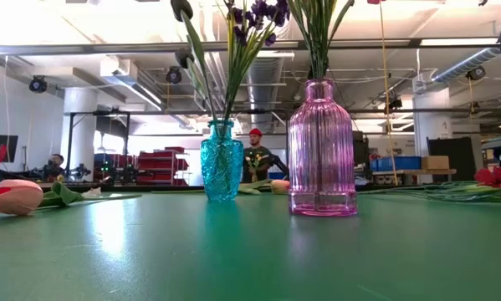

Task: Sort flowers into vase by color
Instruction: Put the purple flowers into the blue vase

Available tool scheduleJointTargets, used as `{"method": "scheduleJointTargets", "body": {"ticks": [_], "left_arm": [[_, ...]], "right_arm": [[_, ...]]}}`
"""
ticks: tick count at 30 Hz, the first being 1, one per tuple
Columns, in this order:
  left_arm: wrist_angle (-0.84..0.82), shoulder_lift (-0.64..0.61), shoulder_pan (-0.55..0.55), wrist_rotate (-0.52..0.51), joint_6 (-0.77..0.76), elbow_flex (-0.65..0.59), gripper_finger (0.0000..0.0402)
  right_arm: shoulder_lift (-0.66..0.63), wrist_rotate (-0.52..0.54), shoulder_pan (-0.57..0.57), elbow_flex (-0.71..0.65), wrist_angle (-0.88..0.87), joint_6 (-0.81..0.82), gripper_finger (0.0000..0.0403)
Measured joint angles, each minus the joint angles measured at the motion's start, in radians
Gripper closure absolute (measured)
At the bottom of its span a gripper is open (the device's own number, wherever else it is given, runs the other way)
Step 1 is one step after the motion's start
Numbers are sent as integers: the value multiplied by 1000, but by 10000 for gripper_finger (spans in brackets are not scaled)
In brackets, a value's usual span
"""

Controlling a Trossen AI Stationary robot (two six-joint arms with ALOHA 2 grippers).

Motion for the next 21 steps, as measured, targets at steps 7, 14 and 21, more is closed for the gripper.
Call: {"method": "scheduleJointTargets", "body": {"ticks": [7,14,21], "left_arm": [[-57,-18,-4,-151,-21,-1,190],[-114,-48,-5,-171,-60,-2,167],[-311,-69,3,-373,-103,-14,113]], "right_arm": [[-1,30,0,0,-11,3,385],[-11,26,1,1,-14,3,385],[-28,-51,19,20,40,-20,385]]}}
